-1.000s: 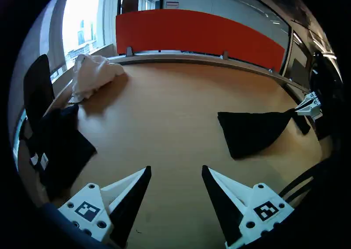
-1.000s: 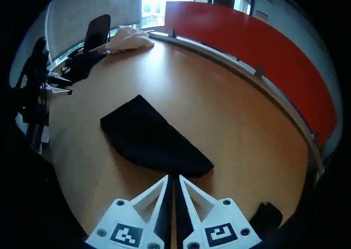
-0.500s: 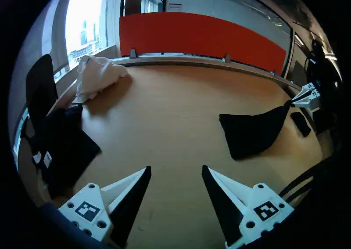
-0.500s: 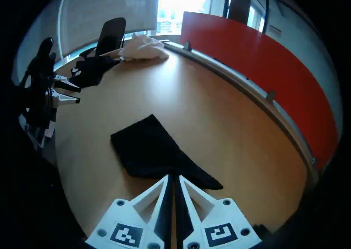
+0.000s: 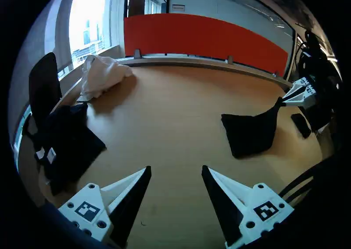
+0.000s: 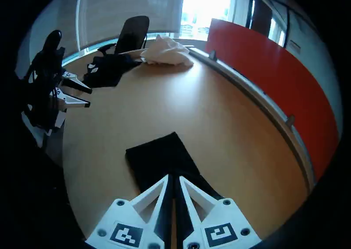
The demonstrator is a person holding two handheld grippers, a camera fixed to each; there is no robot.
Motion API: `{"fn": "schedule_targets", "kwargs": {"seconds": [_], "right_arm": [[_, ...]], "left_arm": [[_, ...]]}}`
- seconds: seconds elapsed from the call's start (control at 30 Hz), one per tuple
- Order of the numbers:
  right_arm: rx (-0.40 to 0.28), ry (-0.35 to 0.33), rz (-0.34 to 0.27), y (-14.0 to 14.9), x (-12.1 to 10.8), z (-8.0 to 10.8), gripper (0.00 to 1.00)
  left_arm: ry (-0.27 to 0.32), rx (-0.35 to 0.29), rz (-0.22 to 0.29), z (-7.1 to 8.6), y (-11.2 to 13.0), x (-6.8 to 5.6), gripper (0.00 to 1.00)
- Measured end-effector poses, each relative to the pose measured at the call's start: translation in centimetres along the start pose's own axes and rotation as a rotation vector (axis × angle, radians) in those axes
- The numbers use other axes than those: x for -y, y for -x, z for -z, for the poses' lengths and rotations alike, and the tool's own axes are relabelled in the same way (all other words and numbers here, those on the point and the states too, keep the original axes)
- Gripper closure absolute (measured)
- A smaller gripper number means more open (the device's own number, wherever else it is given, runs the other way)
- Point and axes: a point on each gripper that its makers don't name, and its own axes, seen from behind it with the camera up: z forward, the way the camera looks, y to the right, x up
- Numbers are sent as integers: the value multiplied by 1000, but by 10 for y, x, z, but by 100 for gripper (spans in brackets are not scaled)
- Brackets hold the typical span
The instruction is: Fold towel
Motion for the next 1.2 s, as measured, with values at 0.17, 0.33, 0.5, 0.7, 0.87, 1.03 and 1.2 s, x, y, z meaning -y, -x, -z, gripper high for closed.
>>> {"fn": "schedule_targets", "kwargs": {"seconds": [0.17,0.33,0.5,0.7,0.87,1.03,1.2], "right_arm": [[0,-38,38,-11,11,-13,98],[6,-66,69,-18,17,-23,98],[19,-105,102,-21,25,-38,98],[42,-165,148,-23,41,-64,98],[70,-218,174,-18,61,-87,98],[109,-251,172,-4,74,-107,98],[138,-259,150,8,76,-118,98]], "left_arm": [[-6,0,11,3,2,1,15],[-13,0,20,5,4,3,15],[-28,2,29,9,7,8,15],[-49,5,51,15,13,16,15],[-70,9,66,19,17,22,15],[-82,13,75,21,21,25,15],[-88,14,82,21,23,27,15]]}}
